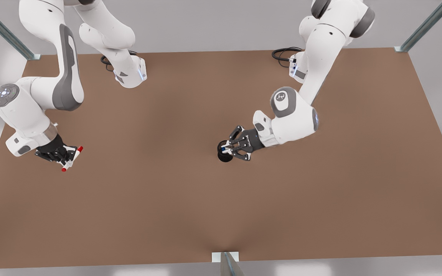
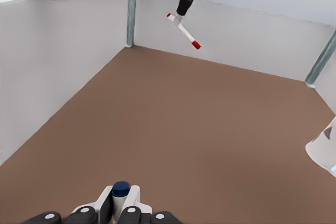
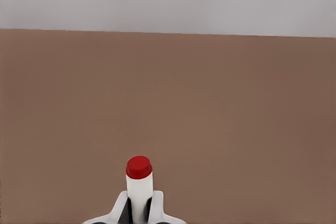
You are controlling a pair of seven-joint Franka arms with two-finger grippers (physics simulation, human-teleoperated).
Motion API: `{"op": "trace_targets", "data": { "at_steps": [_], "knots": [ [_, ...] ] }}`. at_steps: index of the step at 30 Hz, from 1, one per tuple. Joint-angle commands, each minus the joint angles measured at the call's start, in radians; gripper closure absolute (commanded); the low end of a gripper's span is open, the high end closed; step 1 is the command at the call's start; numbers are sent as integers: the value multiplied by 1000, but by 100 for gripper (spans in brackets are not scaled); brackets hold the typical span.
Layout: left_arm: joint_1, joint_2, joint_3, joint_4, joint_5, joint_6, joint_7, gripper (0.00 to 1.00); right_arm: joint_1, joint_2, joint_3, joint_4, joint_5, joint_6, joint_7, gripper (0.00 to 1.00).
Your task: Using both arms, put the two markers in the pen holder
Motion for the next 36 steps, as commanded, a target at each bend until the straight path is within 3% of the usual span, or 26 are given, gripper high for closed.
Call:
{"op": "trace_targets", "data": {
  "at_steps": [1, 5, 7, 11, 17, 24, 32, 33, 34, 35, 36],
  "knots": [
    [-50, 7, 0, -28, -148, 253, 683, 79, 40, -10, 41, 0, 19, 101, 72, 71],
    [-67, 14, 0, -84, -187, 285, 695, 79, 43, -10, 174, -1, 25, 383, 175, 72],
    [-64, 5, 0, -138, -188, 287, 713, 79, 46, -5, 245, -78, 24, 660, 132, 72],
    [-79, 13, 0, -175, -227, 311, 758, 79, 49, 27, 341, -159, 24, 1014, 175, 72],
    [-137, 25, 0, -192, -263, 380, 758, 79, 51, 22, 442, -283, 54, 1310, 209, 72],
    [-206, 20, 0, -230, -308, 448, 755, 79, 54, -5, 487, -320, 97, 1311, 212, 72],
    [-214, 8, 0, -301, -316, 452, 758, 78, 92, 94, 489, -323, 90, 1301, 195, 71],
    [-212, 8, 0, -307, -316, 452, 756, 73, 106, 107, 489, -322, 91, 1302, 195, 71],
    [-234, 11, 0, -307, -317, 454, 747, 28, 109, 119, 489, -316, 88, 1302, 195, 71],
    [-240, 23, 0, -307, -317, 452, 744, 0, 123, 127, 487, -309, 88, 1304, 194, 71],
    [-239, 24, 0, -307, -317, 451, 744, 0, 137, 139, 485, -302, 88, 1304, 194, 71]
  ]
}}
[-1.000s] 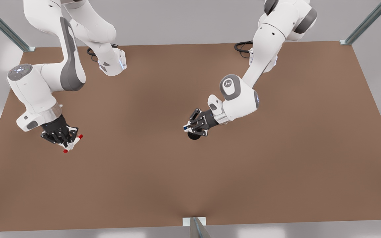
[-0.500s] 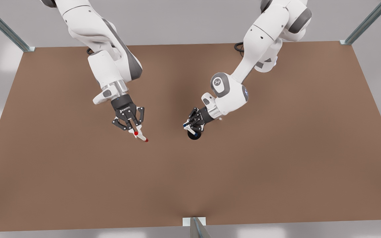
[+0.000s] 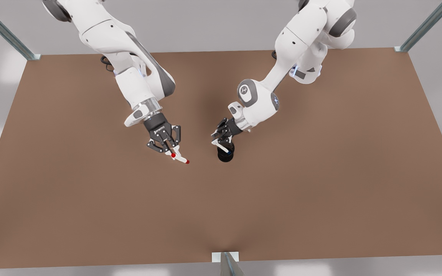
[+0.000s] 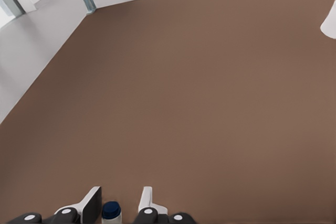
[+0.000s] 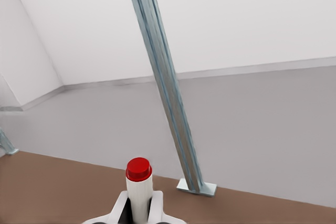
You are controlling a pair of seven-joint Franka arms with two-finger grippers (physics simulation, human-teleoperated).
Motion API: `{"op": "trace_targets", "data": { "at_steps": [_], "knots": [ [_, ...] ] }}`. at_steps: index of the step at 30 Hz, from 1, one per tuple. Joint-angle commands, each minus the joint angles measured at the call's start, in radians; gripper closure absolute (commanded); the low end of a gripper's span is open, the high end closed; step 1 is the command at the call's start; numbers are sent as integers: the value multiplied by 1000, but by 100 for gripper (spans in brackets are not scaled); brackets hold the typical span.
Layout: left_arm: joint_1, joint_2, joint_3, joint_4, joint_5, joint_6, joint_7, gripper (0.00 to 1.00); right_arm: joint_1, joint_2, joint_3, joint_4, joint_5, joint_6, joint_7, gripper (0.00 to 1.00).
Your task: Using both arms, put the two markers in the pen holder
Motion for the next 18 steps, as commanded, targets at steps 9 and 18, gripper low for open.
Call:
{"op": "trace_targets", "data": {
  "at_steps": [9, 18],
  "knots": [
    [616, -53, 52, 375, 1015, -1032, -895, 0, 116, 110, -11, 133, 3, 9, 18, 71],
    [548, -291, 255, 537, 1351, -1385, -1985, 0, 240, 192, -13, 175, -18, 12, -86, 72]
  ]
}}
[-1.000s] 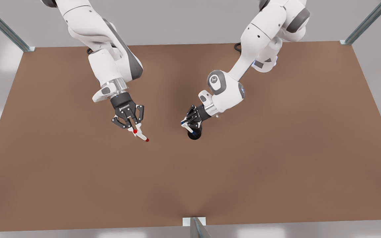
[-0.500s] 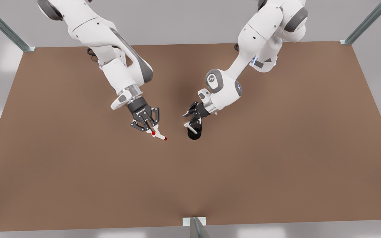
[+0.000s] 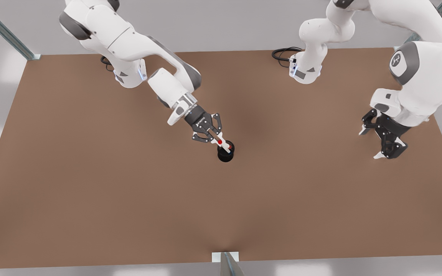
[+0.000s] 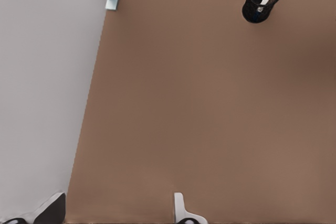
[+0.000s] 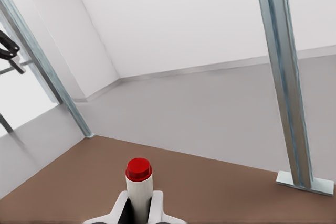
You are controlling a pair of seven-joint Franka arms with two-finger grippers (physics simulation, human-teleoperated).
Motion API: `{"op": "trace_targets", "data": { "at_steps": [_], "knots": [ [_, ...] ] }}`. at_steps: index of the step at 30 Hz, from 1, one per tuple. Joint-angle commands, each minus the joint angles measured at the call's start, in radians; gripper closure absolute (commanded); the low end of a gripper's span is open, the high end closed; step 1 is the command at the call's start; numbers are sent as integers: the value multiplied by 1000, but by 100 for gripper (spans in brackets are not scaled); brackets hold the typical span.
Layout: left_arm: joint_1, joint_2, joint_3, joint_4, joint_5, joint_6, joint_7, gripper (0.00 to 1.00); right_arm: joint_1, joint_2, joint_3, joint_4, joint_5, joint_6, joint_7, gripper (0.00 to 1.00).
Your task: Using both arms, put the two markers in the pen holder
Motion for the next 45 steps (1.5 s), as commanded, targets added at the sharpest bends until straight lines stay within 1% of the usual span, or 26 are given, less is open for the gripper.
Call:
{"op": "trace_targets", "data": {
  "at_steps": [1, 5, 7, 11, 21, 29, 33, 35, 40, 41, 42, 43, 45],
  "knots": [
    [-19, -2, 13, -3, 53, -210, -1187, 0, 5, 12, 0, -4, -10, -1, -105, 72],
    [-14, 21, 13, -2, 45, -206, -1185, 0, 39, 65, 0, -18, -10, -1, -156, 72],
    [-8, 31, 16, -2, 48, -209, -1194, 0, 90, 85, -46, -15, -8, -1, -167, 72],
    [0, 54, 19, -6, 47, -217, -1213, 0, 100, 118, -70, -13, -33, -1, -191, 72],
    [-2, 80, 19, -6, 42, -232, -1211, 0, 97, 127, -83, -78, -45, 1, -236, 72],
    [1, 97, 19, -6, 37, -230, -1211, 0, 119, 139, -89, -69, -34, 3, -234, 72],
    [7, 103, 19, -6, 37, -229, -1208, 0, 128, 190, -98, -69, -40, 3, -236, 72],
    [7, 110, 19, -6, 37, -229, -1208, 0, 205, 197, -181, -61, -42, 4, -236, 72],
    [30, 118, 19, -6, 13, -226, -1203, 0, 209, 211, -184, -44, -43, 4, -236, 71],
    [32, 118, 21, -6, 13, -226, -1203, 0, 212, 217, -185, -39, -42, 4, -237, 63],
    [33, 118, 19, -6, 13, -226, -1203, 0, 212, 217, -185, -38, -42, 4, -236, 2],
    [33, 123, 21, -6, 13, -224, -1203, 0, 211, 217, -185, -38, -43, 4, -237, 0],
    [33, 123, 21, -5, 13, -224, -1202, 0, 208, 216, -185, -38, -43, 3, -237, 0]
  ]
}}
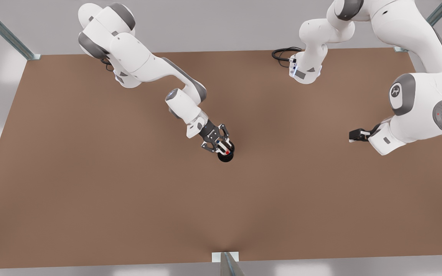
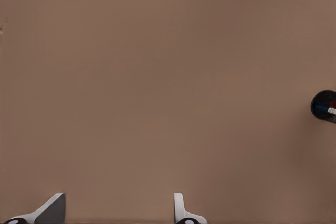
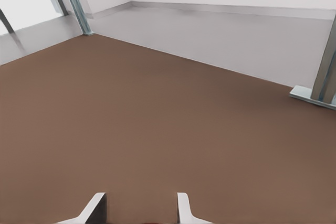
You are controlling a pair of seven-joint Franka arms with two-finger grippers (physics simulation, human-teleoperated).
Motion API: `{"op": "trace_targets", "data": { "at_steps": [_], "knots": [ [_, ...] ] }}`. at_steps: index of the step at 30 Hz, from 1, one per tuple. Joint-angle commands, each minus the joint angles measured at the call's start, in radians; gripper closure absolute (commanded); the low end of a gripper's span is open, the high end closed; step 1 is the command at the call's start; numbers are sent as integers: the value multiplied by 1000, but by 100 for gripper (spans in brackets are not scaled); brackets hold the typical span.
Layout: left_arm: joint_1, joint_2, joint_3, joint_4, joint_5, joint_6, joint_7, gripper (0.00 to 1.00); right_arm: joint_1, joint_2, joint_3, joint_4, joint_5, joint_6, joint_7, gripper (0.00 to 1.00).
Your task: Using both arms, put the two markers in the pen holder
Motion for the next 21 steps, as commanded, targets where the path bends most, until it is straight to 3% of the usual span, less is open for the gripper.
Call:
{"op": "trace_targets", "data": {
  "at_steps": [1, 4, 5, 7, 9, 12, 13, 14, 15, 16, 17, 21],
  "knots": [
    [-1, -1, -1, 1, -2, 4, -97, 0, -4, -2, 0, 1, -1, 0, -31, 0],
    [-9, -2, -1, 2, -2, 4, -95, 0, -93, -62, 5, 42, -18, -14, -47, 0],
    [-10, -5, -1, 2, 3, 4, -94, 0, -146, -103, 11, 71, -15, -101, -39, 0],
    [-10, -25, -6, 4, 8, -2, -92, 0, -282, -238, -7, 159, 25, -396, 62, 0],
    [-12, -21, -4, 9, 12, 10, -94, 0, -294, -409, -219, 194, 28, -738, 87, 0],
    [-12, -20, -7, 16, 11, 10, 5, 0, -443, -458, -291, 418, 18, -1594, 91, 0],
    [-14, -20, -7, 18, 11, 10, 5, 0, -442, -481, -316, 433, 7, -1755, 134, 0],
    [-14, -20, -6, 18, 12, 10, 5, 0, -338, -487, -450, 416, -5, -1823, 113, 0],
    [-15, -19, -6, 18, 12, 10, 0, 0, -299, -463, -486, 419, -5, -1853, 85, 0],
    [-15, -19, -6, 18, 12, 10, 0, 0, -299, -430, -485, 462, -21, -1881, 84, 0],
    [-15, -19, -6, 19, 12, 10, 0, 0, -299, -325, -483, 669, -18, -2036, 84, 0],
    [-26, -17, -6, 22, 12, 9, -3, 0, -299, -343, -472, 623, -16, -1984, 82, 1]
  ]
}}
